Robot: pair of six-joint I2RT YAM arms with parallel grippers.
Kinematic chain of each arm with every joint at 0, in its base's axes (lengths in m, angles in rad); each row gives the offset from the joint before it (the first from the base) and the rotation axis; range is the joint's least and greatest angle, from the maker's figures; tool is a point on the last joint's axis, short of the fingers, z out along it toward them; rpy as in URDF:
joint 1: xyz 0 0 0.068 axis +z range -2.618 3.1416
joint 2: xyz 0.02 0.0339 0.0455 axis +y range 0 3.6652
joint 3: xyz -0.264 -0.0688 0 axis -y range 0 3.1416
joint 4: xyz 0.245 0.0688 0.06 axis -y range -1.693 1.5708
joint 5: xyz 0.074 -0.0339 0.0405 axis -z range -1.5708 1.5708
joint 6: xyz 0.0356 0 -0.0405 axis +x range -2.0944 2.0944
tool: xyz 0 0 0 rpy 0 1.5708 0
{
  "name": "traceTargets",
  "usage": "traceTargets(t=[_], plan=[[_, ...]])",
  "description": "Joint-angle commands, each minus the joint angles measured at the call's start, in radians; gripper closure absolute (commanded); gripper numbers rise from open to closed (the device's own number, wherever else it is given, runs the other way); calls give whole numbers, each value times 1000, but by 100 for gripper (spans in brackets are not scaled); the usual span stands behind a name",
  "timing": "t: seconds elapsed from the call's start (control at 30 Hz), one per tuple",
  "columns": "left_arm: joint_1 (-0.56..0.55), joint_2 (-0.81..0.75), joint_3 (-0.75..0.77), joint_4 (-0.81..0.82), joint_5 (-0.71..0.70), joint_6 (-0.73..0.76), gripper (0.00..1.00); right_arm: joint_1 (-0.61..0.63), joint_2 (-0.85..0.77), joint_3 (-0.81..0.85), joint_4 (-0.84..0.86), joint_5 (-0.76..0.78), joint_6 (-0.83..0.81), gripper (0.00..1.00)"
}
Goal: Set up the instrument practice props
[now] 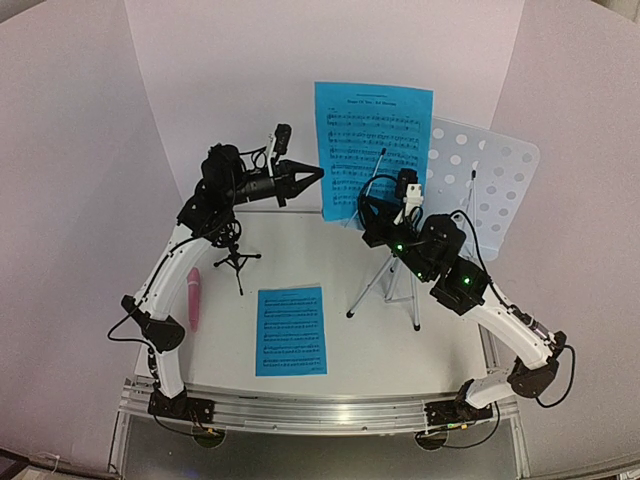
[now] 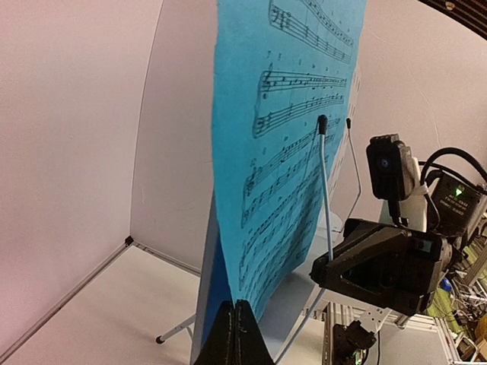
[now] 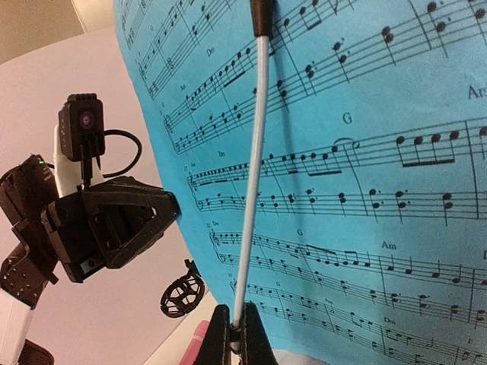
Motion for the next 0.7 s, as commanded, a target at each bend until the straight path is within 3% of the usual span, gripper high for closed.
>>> traceTargets(t=[0.0, 0.1, 0.2, 0.4, 0.57, 0.67], plan=[[-3, 20, 156, -79, 9, 130, 100, 11, -9, -8, -26, -21, 3, 100], [-3, 10, 188, -123, 7, 262, 100, 11, -11, -9, -28, -24, 4, 100], [-3, 14, 208, -139, 5, 303, 100, 11, -6, -3, -28, -28, 5, 100], [-3, -17, 44, -23, 57, 111, 100, 10, 2, 10, -31, -33, 8, 100], [-4, 27, 63, 45, 81, -62, 100, 11, 5, 17, -34, -40, 10, 100], [-8, 42, 95, 44, 77, -48, 100, 11, 5, 22, -38, -42, 9, 100]])
